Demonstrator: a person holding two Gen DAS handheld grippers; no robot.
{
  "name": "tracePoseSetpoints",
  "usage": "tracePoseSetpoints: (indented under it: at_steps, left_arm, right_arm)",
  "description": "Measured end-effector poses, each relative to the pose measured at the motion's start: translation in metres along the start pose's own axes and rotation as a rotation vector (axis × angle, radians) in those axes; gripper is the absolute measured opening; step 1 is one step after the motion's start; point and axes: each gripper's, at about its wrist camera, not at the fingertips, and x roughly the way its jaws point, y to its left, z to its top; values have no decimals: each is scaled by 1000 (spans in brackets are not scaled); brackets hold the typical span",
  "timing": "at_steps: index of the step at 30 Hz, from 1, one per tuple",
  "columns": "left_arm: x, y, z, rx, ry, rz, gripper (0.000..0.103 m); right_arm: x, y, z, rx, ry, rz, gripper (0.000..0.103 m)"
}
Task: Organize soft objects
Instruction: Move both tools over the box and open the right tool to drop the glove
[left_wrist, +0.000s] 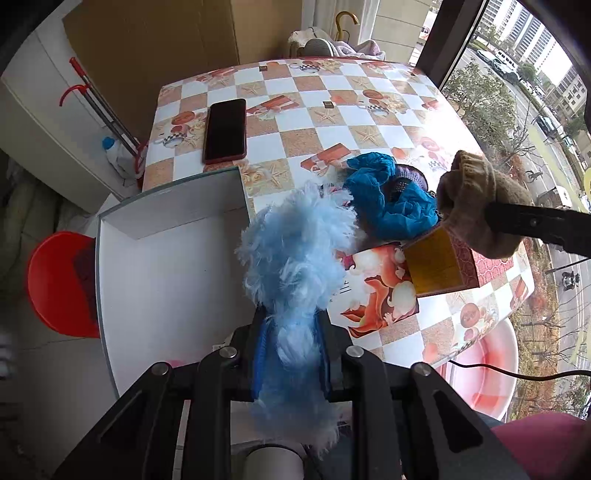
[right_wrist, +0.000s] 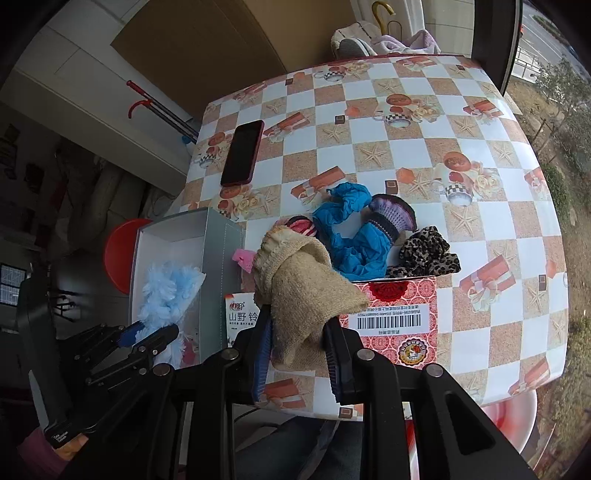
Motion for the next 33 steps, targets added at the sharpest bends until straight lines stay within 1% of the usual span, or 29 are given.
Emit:
tracePoseSetpoints:
  at_steps: [4,8,13,18,21,25,33]
  left_arm:
    - [-3,17,-14,-40,-9,31,25]
    - [-4,36,-28,-104,-7,39,25]
    - [-4,57,-42,-166,-9,59,25]
    - [-6,73,-50,-216,-8,69,25]
    - [-7,77,-56,-229,-13,75,25]
    - [-9,83,-64,-249,-14,75,25]
    - [-11,91,-72,-266,-15,76,25]
  right_arm:
    - [15,37,-5,-101,48,11,28]
    - [25,75,-8,-208,76,18,28]
    - [34,117,-10,-318,91,27,28]
    - [41,151,-14,-395,94,40,28]
    - [48,163,-23,-431,118,39,28]
    - [57,169,-28,-439,150,39,28]
    - [63,179,-33,-450,160,38,28]
